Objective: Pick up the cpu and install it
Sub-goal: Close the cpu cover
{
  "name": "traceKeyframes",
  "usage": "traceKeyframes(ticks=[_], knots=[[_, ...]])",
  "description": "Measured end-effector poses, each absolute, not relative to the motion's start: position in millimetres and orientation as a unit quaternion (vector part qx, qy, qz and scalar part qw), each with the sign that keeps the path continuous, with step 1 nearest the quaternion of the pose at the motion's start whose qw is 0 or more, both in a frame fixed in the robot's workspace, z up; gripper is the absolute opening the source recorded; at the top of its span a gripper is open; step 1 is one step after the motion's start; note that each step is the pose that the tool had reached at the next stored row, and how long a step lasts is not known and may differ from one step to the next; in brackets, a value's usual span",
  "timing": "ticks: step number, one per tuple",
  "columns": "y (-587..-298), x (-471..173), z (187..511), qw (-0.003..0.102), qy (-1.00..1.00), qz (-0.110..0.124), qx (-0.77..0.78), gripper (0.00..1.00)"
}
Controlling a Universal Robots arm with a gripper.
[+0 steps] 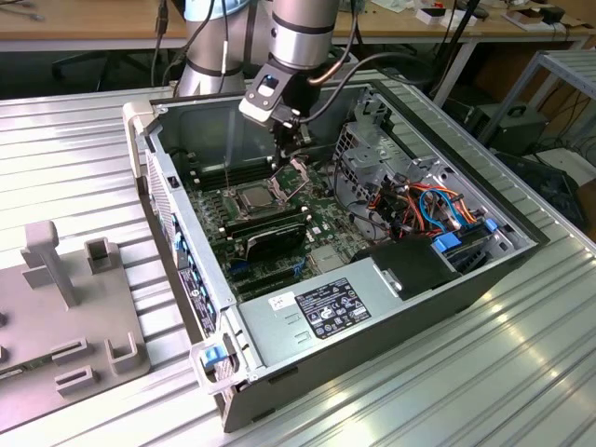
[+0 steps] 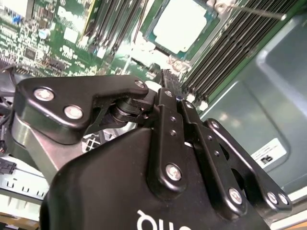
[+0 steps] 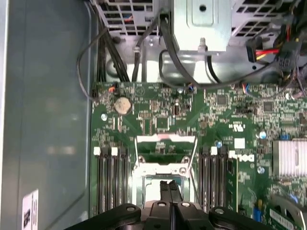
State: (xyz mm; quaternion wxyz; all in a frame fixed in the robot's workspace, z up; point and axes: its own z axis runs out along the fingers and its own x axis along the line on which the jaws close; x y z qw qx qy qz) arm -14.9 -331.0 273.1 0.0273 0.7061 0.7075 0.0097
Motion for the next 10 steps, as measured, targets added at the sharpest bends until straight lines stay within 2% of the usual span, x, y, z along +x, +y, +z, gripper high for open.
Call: traceKeyframes(ticks=[10], knots=[[-331, 14, 273, 0.027, 0.708, 0.010, 0.706, 0.11]])
